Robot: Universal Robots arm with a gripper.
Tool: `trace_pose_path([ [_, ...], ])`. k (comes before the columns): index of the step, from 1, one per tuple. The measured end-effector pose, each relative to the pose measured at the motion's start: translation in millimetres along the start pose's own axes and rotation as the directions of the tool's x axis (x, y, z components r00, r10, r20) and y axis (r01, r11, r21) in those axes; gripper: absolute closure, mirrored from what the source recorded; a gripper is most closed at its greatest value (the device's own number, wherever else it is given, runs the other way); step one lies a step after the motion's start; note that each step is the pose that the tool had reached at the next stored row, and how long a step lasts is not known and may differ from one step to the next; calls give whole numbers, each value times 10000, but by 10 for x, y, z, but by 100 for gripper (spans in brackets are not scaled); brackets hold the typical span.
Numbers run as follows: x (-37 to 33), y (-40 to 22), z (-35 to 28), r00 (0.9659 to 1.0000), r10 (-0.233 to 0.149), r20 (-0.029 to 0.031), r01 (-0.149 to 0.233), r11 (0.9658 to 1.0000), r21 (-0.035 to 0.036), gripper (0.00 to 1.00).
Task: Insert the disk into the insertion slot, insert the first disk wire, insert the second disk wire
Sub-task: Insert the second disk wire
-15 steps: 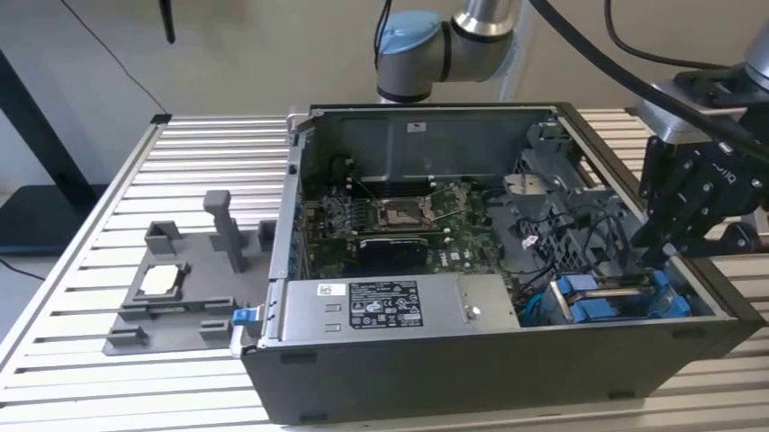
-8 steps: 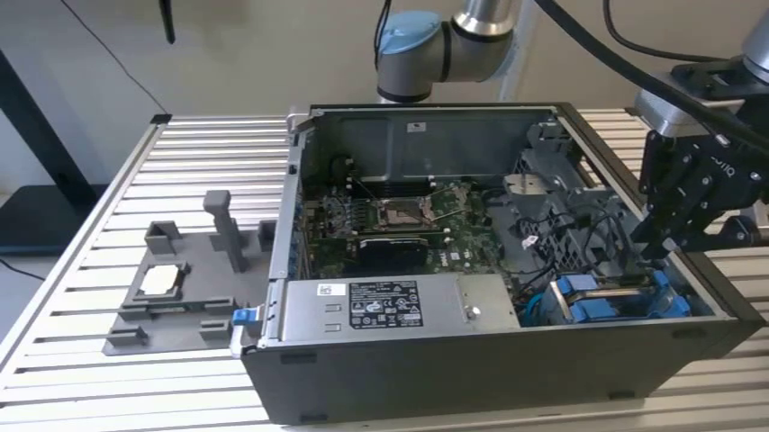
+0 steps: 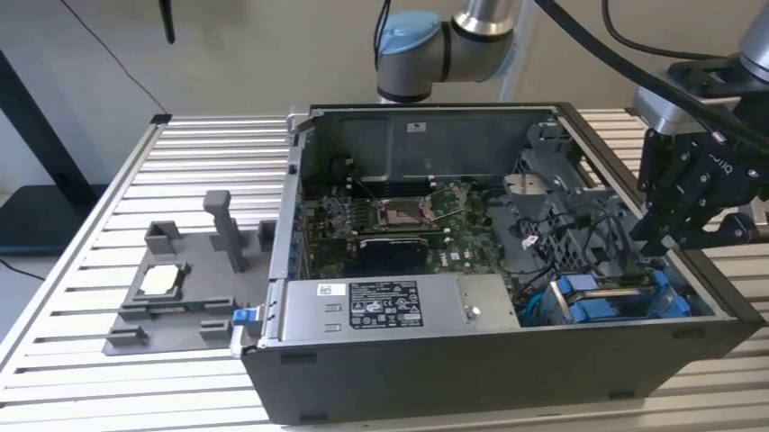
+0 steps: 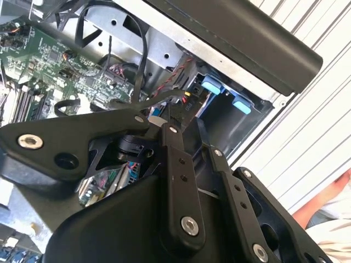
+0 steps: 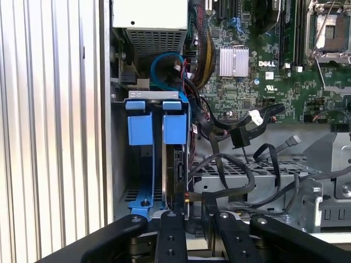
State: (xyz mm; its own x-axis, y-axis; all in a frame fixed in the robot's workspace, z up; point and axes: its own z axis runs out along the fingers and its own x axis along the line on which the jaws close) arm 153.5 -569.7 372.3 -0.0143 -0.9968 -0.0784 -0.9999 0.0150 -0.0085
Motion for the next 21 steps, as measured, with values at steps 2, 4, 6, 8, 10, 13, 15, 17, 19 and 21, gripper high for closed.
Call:
trace_pose_path([
  [2,-10,0,0,10000,0,-1,0,10000,0,73],
  [4,-32,2,-1,10000,2,-1,-2,10000,-7,73],
  [6,-61,3,-3,10000,2,0,-2,10000,-24,73],
  [8,-88,6,-6,10000,4,-1,-4,10000,-41,73],
  [10,-118,9,-10,10000,3,-2,-3,10000,-44,73],
  [13,-165,17,-15,10000,3,0,-3,10000,-45,73],
  [15,-192,23,-21,10000,4,5,-4,10000,-45,73],
  [17,-211,30,-36,10000,4,20,-4,10000,-45,73],
  [19,-224,38,-60,10000,4,42,-4,10000,-45,73],
  [21,-237,46,-82,10000,4,63,-4,10000,-45,73],
])
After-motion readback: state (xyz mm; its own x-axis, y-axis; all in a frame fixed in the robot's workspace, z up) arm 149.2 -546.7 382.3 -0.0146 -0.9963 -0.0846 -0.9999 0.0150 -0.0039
